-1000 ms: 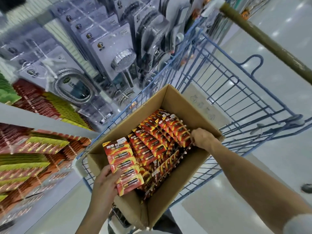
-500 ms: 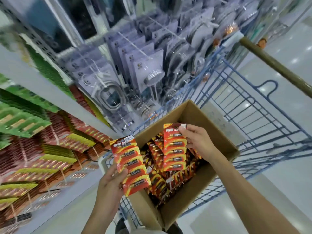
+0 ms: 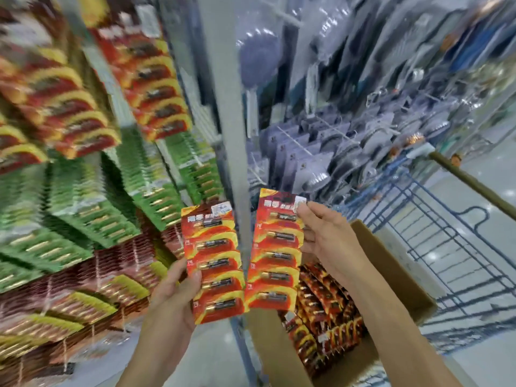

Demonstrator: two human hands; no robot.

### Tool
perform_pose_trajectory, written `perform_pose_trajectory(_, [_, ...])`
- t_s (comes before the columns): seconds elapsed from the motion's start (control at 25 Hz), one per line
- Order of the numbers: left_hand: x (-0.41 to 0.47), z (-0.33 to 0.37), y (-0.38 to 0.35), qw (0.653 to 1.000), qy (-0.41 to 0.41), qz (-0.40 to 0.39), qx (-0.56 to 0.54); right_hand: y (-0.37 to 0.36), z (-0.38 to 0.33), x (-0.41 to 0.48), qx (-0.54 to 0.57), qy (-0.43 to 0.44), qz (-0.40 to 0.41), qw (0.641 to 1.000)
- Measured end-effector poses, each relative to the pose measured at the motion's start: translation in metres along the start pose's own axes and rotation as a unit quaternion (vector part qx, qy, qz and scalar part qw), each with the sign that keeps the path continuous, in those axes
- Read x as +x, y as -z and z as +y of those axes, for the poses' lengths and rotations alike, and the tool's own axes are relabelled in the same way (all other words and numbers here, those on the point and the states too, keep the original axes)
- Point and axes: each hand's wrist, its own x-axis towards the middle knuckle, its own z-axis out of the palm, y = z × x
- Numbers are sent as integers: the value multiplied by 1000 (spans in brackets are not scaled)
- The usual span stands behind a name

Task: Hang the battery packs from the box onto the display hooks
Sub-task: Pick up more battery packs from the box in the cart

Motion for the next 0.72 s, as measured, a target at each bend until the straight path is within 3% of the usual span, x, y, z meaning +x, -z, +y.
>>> perform_pose_trajectory(0.28, [-36,88,73,991,-57,30,-119,-141,-25,-1,3,50,-60,997])
perform_pose_trajectory(0.44, [-46,125,106,978,-98,86,-164,-207,-37,3,17,70,-91,993])
perform_pose_trajectory(0.6, [-58,165,114,969,-160,124,-142,-242,-59,4,15,109,-100,989])
perform_pose_trajectory(0.72, [-66,201,106,964,-217,107,-110,-250,-73,5,2,133,-106,985])
